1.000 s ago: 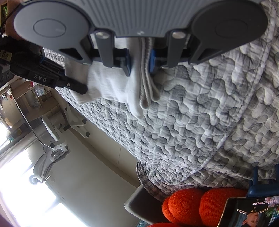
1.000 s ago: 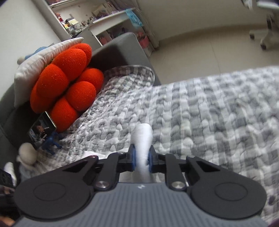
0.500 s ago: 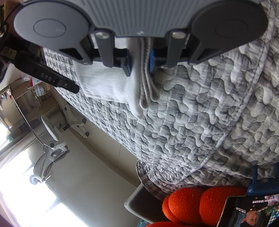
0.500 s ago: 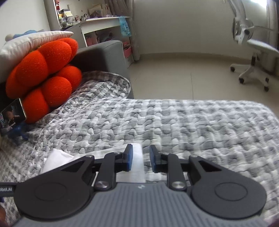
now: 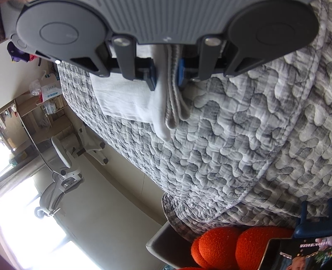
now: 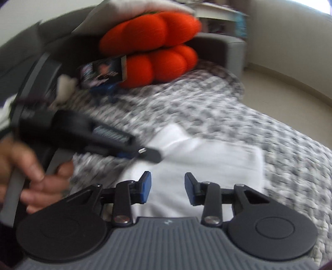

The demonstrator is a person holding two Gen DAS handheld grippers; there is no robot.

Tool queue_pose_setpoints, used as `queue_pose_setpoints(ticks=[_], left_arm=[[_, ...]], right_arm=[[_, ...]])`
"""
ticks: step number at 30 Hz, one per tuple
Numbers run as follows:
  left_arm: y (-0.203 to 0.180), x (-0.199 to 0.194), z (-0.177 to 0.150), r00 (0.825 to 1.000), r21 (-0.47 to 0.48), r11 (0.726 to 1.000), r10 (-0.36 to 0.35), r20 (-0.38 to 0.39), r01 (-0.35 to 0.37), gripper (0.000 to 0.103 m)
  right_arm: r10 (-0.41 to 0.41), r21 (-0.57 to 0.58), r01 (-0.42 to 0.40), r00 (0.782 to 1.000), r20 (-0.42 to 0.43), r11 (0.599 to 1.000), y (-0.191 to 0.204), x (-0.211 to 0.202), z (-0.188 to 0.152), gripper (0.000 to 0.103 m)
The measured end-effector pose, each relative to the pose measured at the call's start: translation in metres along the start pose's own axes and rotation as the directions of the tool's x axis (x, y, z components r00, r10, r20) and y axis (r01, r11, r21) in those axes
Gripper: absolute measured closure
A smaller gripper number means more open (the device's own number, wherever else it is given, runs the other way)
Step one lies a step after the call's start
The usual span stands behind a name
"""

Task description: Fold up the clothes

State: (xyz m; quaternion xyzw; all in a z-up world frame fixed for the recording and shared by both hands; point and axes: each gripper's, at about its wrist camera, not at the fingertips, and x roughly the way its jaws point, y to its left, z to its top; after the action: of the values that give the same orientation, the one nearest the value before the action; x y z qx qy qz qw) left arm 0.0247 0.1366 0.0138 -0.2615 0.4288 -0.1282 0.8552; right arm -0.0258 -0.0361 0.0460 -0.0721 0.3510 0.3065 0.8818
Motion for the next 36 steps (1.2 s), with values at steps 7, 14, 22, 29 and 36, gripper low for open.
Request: queue_pose_setpoints(ticks=[7, 14, 22, 29, 36], left_arm=[[0.002, -0.001, 0.003, 1.0, -0.006, 1.0, -0.013, -0.012, 0.013, 0.081], [0.004, -0.001, 0.005, 1.0, -0.011, 1.0, -0.019, -0.024, 0.019, 0.081], [0.012, -0.003, 0.006, 0.997, -0.077, 0.995, -0.069, -0.04, 0.066, 0.059], [0.013, -0.005, 0.006, 0.995, -0.113, 0.99, -0.091, -0.036, 0.087, 0.048], [0.007, -0.004, 0.004, 0.997, -0.094, 0.993, -0.069, -0.028, 0.066, 0.052]], right_arm=[[0.063, -0.108, -0.065, 0.998, -0.029, 0.992, 0.032, 0.01, -0.003, 0.047], [-0.054, -0.305, 0.026, 0.995, -0.084, 0.952, 0.065, 0.031, -0.016, 0.047], [-0.019, -0.112, 0.018, 1.0, -0.007, 0.994, 0.034, 0.01, 0.0, 0.081], [0.004, 0.014, -0.004, 0.999, 0.039, 1.0, 0.01, -0.002, 0.005, 0.083], [0.007, -0.017, -0.007, 0.999, 0.04, 1.0, 0.019, -0.002, 0.007, 0.083]])
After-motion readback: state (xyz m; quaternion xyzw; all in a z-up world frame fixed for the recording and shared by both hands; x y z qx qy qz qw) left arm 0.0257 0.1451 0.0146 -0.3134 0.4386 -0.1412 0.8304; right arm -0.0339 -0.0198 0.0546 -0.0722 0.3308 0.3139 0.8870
